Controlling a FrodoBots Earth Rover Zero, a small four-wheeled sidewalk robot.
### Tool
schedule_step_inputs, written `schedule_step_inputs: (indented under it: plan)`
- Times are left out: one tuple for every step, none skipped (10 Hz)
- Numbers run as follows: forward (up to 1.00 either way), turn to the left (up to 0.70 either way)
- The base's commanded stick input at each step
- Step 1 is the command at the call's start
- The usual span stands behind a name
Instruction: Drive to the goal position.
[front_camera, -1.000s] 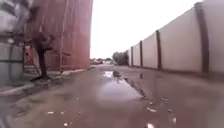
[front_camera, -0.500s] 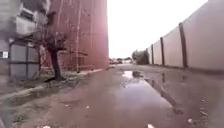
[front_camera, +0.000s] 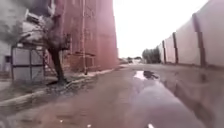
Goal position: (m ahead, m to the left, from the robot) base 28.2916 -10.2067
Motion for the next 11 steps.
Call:
schedule_step_inputs:
  plan:
    - [1.0,0.09]
    - [1.0,0.0]
    - [1.0,0.0]
    - [1.0,0.0]
    - [1.0,0.0]
    - [1.0,0.0]
    - [1.0,0.0]
    - [1.0,0.0]
    - [1.0,0.0]
    - [1.0,0.0]
    - [1.0,0.0]
